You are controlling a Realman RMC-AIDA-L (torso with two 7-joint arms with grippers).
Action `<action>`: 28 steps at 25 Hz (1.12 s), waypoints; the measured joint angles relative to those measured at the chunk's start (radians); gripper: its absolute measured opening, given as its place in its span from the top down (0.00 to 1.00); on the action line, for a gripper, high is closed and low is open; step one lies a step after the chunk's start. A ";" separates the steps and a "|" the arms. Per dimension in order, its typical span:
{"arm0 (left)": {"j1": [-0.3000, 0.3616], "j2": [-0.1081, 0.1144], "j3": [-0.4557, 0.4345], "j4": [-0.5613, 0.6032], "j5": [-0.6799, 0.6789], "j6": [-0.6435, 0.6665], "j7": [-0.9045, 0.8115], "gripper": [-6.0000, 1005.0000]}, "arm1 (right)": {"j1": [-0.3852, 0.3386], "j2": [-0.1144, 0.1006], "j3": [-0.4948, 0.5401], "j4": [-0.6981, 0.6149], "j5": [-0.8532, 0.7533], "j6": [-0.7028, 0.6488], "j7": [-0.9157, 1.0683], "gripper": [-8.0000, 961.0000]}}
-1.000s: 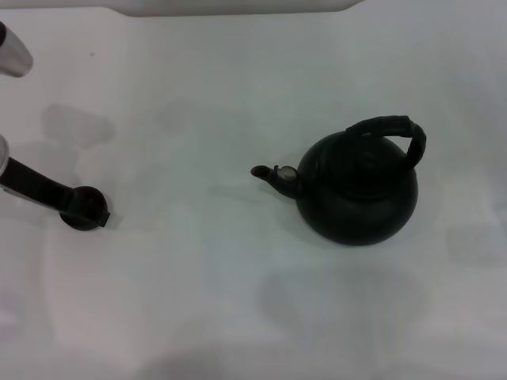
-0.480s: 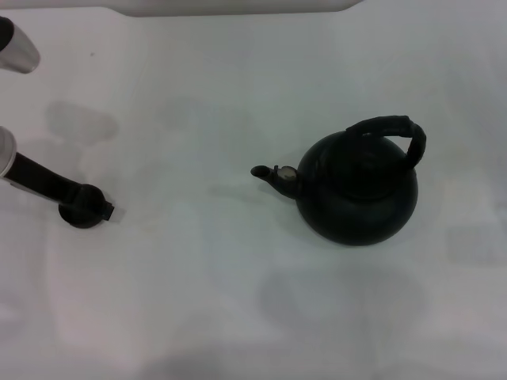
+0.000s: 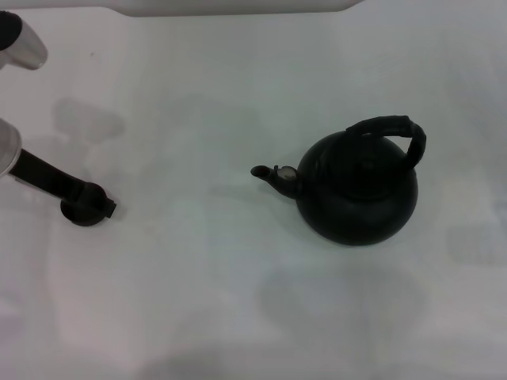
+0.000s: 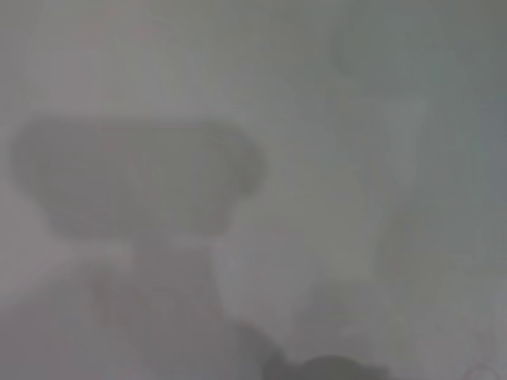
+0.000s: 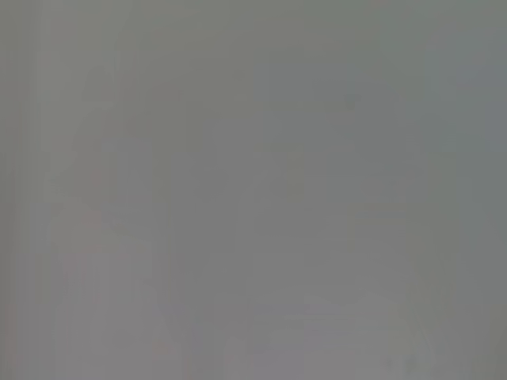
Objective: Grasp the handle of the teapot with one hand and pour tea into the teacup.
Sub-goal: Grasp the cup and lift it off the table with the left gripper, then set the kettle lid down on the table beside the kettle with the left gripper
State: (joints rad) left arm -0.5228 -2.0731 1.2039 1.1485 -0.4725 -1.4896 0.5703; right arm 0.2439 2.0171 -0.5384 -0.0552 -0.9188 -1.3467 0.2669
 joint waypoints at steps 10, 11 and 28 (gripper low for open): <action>-0.033 -0.002 0.040 0.059 -0.041 0.024 0.090 0.30 | 0.002 0.000 -0.005 -0.003 0.000 0.000 0.000 0.10; -0.040 -0.001 0.064 0.059 -0.062 0.032 0.099 0.30 | 0.003 0.000 -0.005 -0.003 0.000 0.000 0.000 0.10; -0.107 -0.002 0.317 0.042 -0.261 0.067 0.195 0.30 | 0.002 0.000 -0.005 0.005 -0.006 -0.006 0.000 0.10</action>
State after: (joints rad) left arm -0.6301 -2.0754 1.5204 1.1908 -0.7333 -1.4222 0.7654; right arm 0.2460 2.0172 -0.5430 -0.0501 -0.9247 -1.3523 0.2669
